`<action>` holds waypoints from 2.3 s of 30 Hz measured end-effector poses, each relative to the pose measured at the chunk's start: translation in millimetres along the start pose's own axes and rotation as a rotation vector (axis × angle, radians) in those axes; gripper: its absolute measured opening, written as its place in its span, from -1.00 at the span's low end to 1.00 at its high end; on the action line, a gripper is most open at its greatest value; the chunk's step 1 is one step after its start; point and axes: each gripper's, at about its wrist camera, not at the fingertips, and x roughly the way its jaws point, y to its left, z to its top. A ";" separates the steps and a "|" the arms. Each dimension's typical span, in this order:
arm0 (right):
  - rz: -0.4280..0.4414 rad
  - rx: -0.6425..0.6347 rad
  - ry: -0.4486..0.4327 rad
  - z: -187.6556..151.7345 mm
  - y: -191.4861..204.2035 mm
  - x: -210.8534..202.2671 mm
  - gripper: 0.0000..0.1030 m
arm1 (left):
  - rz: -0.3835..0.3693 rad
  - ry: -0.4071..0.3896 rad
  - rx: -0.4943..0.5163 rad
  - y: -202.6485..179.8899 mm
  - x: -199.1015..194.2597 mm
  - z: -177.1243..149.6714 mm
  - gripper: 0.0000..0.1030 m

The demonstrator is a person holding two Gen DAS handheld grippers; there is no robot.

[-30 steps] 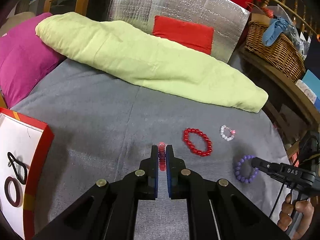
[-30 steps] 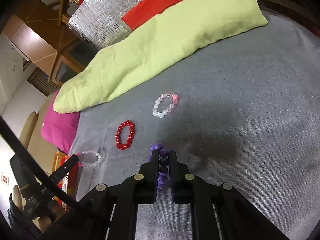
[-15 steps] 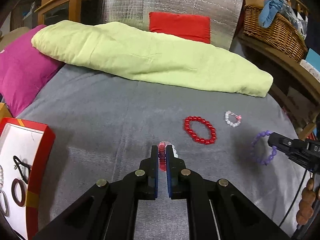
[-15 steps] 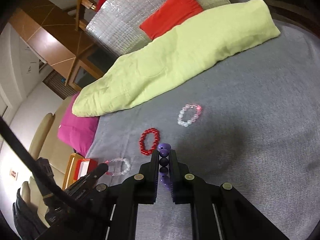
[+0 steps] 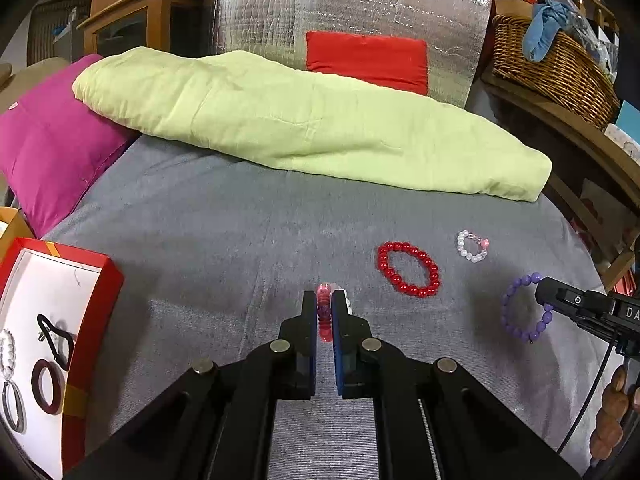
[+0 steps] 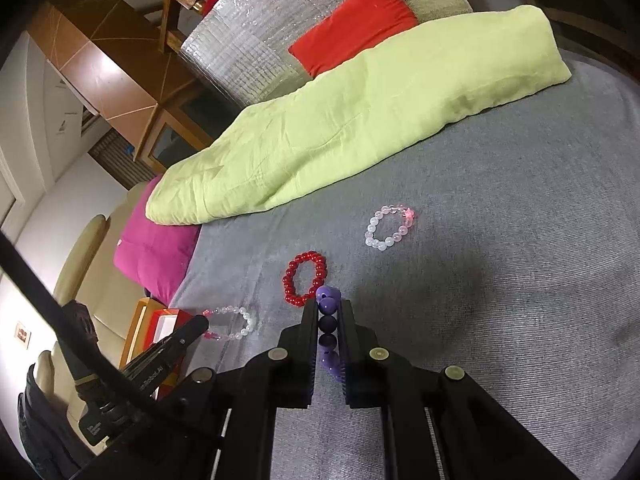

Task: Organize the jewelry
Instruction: 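Lift both bracelets and carry them in both tools over the red-rimmed tray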

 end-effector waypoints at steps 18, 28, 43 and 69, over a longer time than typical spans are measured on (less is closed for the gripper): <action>0.000 -0.009 0.005 -1.2 1.2 1.4 -0.79 | 0.022 0.010 -0.012 2.9 1.0 0.7 -0.86; 0.009 -0.023 0.006 -2.5 4.7 2.7 -0.79 | 0.027 0.003 -0.018 5.3 -0.5 1.7 -0.86; 0.015 -0.032 0.009 -2.8 5.8 4.3 -0.79 | 0.028 -0.006 -0.018 5.2 -2.6 1.9 -0.86; 0.030 -0.046 0.011 -3.4 7.7 4.4 -0.79 | 0.039 -0.033 -0.019 6.2 -14.4 4.9 -0.86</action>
